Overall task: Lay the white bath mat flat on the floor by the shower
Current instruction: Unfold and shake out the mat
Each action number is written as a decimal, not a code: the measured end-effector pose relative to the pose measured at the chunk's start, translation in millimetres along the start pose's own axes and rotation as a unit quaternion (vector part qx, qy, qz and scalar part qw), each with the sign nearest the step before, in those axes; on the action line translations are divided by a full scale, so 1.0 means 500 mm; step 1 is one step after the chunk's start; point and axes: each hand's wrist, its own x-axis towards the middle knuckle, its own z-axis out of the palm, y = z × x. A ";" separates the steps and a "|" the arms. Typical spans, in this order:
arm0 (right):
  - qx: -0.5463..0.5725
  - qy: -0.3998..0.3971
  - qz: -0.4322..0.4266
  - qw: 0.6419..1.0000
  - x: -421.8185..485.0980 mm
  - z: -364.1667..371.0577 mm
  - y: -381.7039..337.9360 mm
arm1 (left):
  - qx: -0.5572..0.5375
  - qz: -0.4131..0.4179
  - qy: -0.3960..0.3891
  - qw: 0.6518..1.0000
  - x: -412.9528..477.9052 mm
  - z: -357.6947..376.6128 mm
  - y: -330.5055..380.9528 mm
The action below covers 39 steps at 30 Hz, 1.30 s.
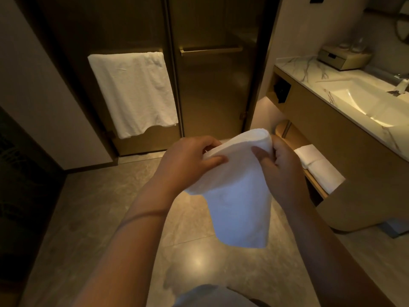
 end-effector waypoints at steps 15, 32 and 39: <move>-0.019 0.103 0.026 0.994 0.044 -0.009 0.033 | -0.095 -0.071 -0.001 0.993 0.008 0.004 -0.004; 0.004 -0.034 -0.044 0.998 -0.018 0.103 0.014 | -0.224 -0.154 0.020 0.962 0.013 0.040 0.015; -0.006 0.000 -0.045 0.999 -0.008 0.098 0.017 | -0.325 -0.133 -0.019 0.936 -0.001 0.037 0.020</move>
